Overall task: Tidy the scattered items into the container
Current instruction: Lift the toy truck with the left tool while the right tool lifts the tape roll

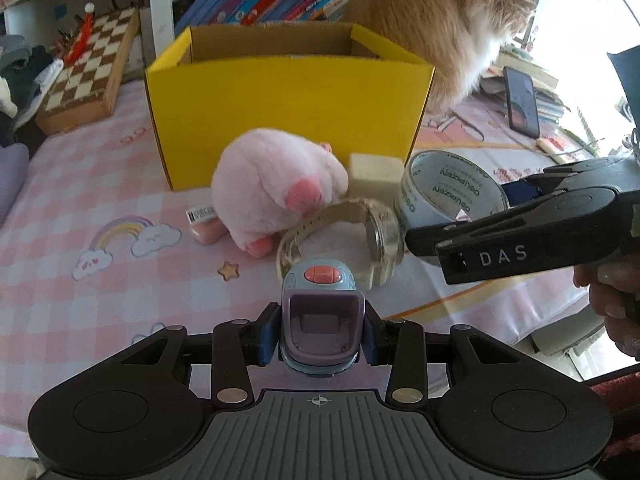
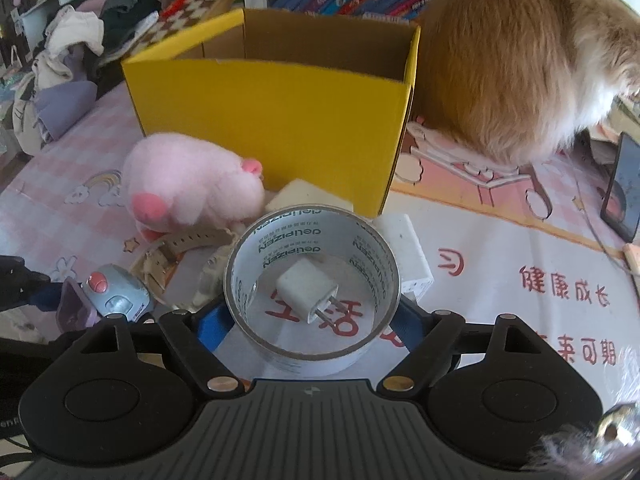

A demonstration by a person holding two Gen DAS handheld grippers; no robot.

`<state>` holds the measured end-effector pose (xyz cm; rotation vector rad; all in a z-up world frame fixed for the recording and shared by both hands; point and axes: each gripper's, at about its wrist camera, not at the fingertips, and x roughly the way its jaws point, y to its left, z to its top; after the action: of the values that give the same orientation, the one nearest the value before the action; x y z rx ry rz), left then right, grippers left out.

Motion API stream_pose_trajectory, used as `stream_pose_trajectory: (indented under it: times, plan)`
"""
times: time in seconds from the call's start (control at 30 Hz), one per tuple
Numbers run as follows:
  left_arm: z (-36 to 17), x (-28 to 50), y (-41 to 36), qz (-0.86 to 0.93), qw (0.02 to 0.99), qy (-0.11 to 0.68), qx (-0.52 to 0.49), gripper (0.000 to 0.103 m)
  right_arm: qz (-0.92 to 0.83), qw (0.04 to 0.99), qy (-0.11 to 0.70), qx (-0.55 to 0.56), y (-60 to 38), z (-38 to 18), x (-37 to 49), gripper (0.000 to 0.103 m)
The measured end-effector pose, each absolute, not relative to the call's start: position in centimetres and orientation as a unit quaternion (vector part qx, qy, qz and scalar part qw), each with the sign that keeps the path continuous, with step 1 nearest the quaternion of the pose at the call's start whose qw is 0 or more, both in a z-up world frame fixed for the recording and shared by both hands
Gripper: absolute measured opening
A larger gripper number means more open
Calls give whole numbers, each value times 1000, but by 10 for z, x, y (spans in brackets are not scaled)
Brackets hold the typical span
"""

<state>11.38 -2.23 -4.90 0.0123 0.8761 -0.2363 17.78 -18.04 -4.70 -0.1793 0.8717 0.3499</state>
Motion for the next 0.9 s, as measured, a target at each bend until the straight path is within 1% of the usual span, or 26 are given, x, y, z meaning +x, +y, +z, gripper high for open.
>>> stream_pose_trajectory:
  times: [0.9]
  plan:
    - [-16,86,-2,-117,926,359,22,39,157,911,371,-87,-170,-12,136,81]
